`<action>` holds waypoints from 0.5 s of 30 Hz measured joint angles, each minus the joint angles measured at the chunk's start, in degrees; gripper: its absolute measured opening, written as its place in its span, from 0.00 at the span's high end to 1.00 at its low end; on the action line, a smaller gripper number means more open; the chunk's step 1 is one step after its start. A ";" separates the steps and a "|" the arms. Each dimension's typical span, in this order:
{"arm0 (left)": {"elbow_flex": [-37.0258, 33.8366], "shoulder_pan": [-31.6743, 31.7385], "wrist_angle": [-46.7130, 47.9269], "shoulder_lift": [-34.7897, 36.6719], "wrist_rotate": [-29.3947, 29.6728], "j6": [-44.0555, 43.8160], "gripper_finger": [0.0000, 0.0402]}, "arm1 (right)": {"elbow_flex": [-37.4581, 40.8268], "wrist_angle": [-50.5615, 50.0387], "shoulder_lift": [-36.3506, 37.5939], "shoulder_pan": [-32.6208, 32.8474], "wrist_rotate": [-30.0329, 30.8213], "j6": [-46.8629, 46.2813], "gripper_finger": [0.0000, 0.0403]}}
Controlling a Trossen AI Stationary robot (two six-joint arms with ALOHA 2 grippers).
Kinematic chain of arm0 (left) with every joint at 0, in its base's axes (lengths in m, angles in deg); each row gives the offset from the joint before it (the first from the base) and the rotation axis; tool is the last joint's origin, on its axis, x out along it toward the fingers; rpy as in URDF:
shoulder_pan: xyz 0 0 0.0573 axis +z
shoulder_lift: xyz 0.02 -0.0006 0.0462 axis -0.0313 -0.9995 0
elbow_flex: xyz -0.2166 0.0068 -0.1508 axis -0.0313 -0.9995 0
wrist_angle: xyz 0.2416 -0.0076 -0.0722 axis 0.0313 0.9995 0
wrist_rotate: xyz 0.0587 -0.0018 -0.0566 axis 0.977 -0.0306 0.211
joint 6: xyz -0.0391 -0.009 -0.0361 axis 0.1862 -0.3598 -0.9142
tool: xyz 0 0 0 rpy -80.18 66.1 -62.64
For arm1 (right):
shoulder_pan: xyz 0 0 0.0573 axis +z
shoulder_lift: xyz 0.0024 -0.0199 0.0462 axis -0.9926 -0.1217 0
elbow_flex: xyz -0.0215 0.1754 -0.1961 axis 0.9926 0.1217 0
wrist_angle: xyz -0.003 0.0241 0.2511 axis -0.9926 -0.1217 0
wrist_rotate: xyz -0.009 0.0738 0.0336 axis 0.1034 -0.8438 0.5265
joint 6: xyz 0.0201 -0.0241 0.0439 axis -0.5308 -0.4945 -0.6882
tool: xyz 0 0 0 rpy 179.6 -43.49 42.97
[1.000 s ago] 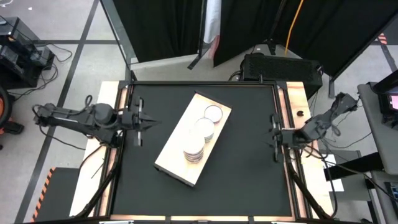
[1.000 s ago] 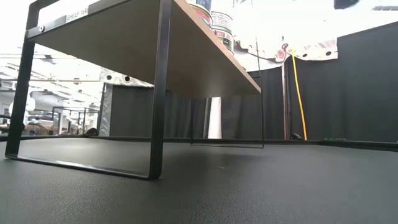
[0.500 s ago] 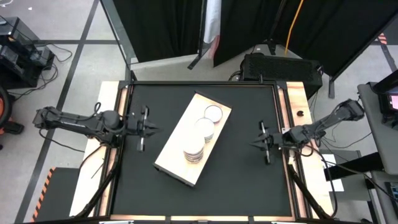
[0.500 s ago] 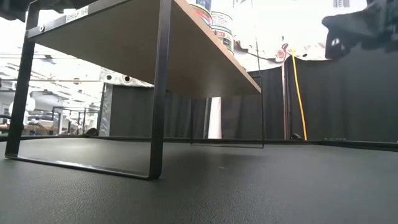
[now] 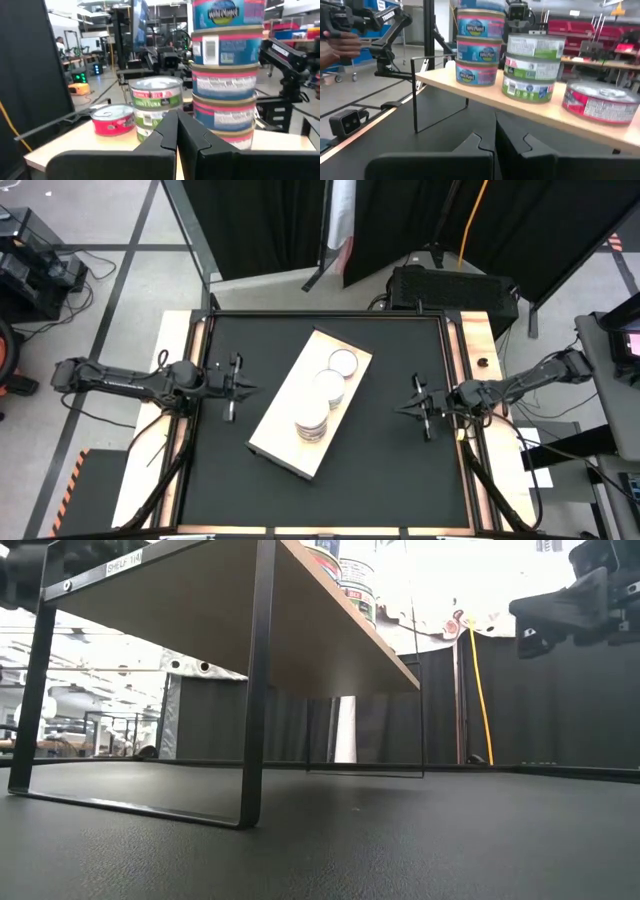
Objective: Stack canned seafood by type on shelf
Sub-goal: Return to Home Position
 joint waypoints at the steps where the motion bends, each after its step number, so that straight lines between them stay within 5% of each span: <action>1: -0.49 0.16 -0.18 0.00 -0.57 -0.06 0.99 | 0.00 -0.50 0.00 -0.38 -0.36 -0.57 1.00; 15: -7.47 4.29 -5.16 1.21 -3.04 -3.23 0.99 | -0.02 -5.40 0.39 -4.47 -4.59 -5.49 1.00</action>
